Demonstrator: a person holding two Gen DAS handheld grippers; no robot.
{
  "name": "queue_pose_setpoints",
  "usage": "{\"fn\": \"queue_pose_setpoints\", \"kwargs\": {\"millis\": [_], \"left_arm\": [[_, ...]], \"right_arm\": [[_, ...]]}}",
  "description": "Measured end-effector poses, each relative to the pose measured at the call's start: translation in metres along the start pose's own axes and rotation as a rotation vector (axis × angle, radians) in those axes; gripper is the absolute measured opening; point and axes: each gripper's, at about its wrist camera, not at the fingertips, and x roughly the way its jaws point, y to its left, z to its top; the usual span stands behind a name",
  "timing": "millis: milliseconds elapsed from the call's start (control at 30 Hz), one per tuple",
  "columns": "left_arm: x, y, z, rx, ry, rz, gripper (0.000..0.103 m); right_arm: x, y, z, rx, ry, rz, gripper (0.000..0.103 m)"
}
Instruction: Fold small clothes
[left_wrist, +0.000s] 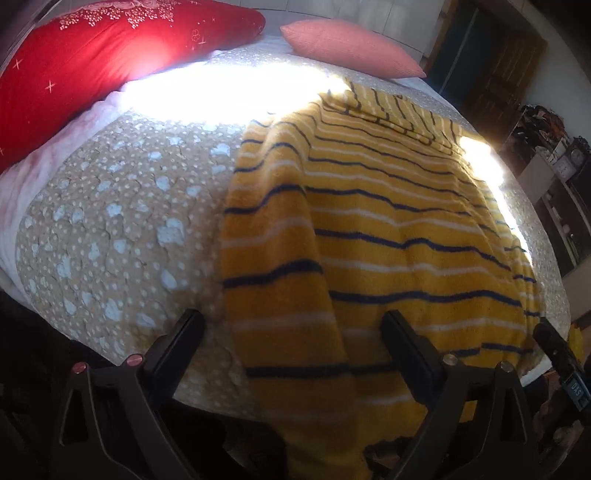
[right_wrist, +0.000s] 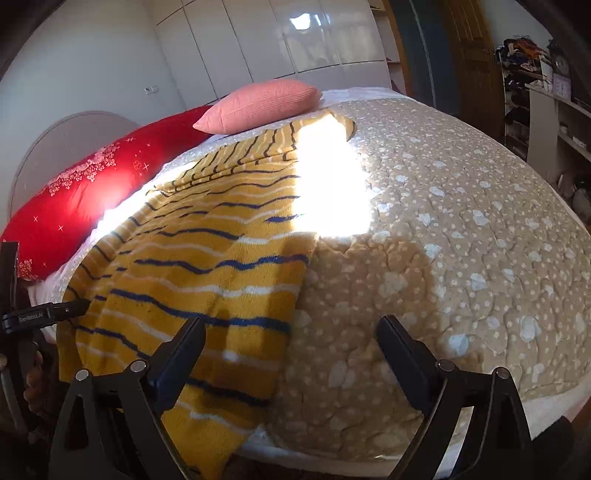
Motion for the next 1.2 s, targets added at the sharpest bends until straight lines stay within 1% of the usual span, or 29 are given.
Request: {"fn": "queue_pose_setpoints", "kwargs": {"millis": [33, 67, 100, 133, 167, 200, 233, 300, 367, 400, 433, 467, 500, 533, 567, 667, 700, 733, 767, 800, 833, 867, 900, 967, 1100, 1200], "left_arm": [[-0.002, -0.002, -0.003, -0.003, 0.001, -0.02, 0.095], [-0.003, -0.002, -0.005, -0.005, 0.01, -0.061, 0.085], [-0.006, -0.002, -0.007, -0.011, 0.016, -0.077, 0.08], [-0.009, -0.001, -0.007, -0.016, 0.008, -0.071, 0.062], [-0.013, 0.004, -0.008, -0.023, 0.007, -0.079, 0.04], [-0.016, 0.01, -0.007, -0.039, 0.012, -0.091, 0.032], [-0.019, 0.018, -0.007, -0.063, 0.018, -0.12, 0.024], [-0.023, 0.03, -0.008, -0.108, 0.027, -0.194, 0.022], [-0.023, 0.032, -0.01, -0.102, 0.036, -0.229, 0.023], [-0.022, 0.031, -0.012, -0.091, 0.038, -0.234, 0.024], [-0.021, 0.029, -0.014, -0.08, 0.043, -0.237, 0.034], [-0.018, 0.027, -0.016, -0.072, 0.054, -0.254, 0.051], [-0.016, 0.024, -0.018, -0.071, 0.06, -0.279, 0.059], [-0.014, 0.021, -0.02, -0.071, 0.054, -0.292, 0.069], [-0.013, 0.016, -0.021, -0.068, 0.045, -0.287, 0.074], [-0.009, 0.008, -0.019, -0.042, 0.046, -0.246, 0.075], [-0.008, 0.007, -0.018, -0.041, 0.048, -0.233, 0.073], [-0.008, 0.008, -0.018, -0.043, 0.053, -0.203, 0.058], [-0.008, 0.009, -0.017, -0.041, 0.062, -0.166, 0.041], [-0.01, 0.013, -0.016, -0.049, 0.07, -0.165, 0.035], [-0.013, 0.018, -0.015, -0.071, 0.076, -0.184, 0.024], [-0.017, 0.022, -0.013, -0.096, 0.082, -0.206, 0.015], [-0.021, 0.025, -0.012, -0.115, 0.084, -0.208, 0.009], [-0.031, 0.025, -0.011, -0.12, 0.073, -0.176, 0.01], [-0.051, 0.019, -0.014, -0.104, 0.044, -0.194, 0.009], [-0.067, 0.009, -0.018, -0.059, 0.02, -0.191, 0.009]], "right_arm": [[-0.001, 0.004, -0.004, -0.009, 0.013, 0.025, 0.097], [-0.003, 0.007, -0.008, -0.019, 0.023, 0.044, 0.097], [-0.004, 0.011, -0.011, -0.024, 0.033, 0.073, 0.097], [-0.004, 0.013, -0.015, -0.022, 0.051, 0.109, 0.096], [-0.003, 0.015, -0.017, -0.014, 0.074, 0.155, 0.094], [-0.001, 0.017, -0.019, 0.003, 0.101, 0.208, 0.092], [0.002, 0.018, -0.02, 0.022, 0.129, 0.256, 0.09], [0.009, 0.02, -0.023, 0.05, 0.159, 0.304, 0.089], [0.013, 0.018, -0.023, 0.08, 0.173, 0.344, 0.086], [0.015, 0.016, -0.023, 0.103, 0.181, 0.373, 0.084], [0.017, 0.013, -0.022, 0.131, 0.188, 0.402, 0.082], [0.019, 0.01, -0.022, 0.157, 0.195, 0.419, 0.081], [0.02, 0.006, -0.023, 0.18, 0.2, 0.432, 0.081], [0.022, 0.003, -0.024, 0.203, 0.203, 0.443, 0.079], [0.023, -0.001, -0.024, 0.227, 0.205, 0.455, 0.078], [0.027, -0.008, -0.026, 0.294, 0.205, 0.473, 0.077], [0.028, -0.008, -0.025, 0.305, 0.206, 0.472, 0.077], [0.028, -0.007, -0.025, 0.304, 0.207, 0.465, 0.077], [0.028, -0.006, -0.023, 0.295, 0.21, 0.448, 0.072], [0.028, -0.003, -0.022, 0.275, 0.219, 0.418, 0.065], [0.027, -0.002, -0.019, 0.253, 0.233, 0.382, 0.034], [0.028, -0.004, -0.016, 0.248, 0.25, 0.384, 0.01], [0.029, -0.009, -0.015, 0.277, 0.259, 0.424, 0.01], [0.026, -0.018, -0.014, 0.323, 0.261, 0.469, 0.009], [0.01, -0.024, -0.016, 0.321, 0.25, 0.5, 0.009], [-0.007, -0.022, -0.017, 0.294, 0.232, 0.5, 0.009]]}}
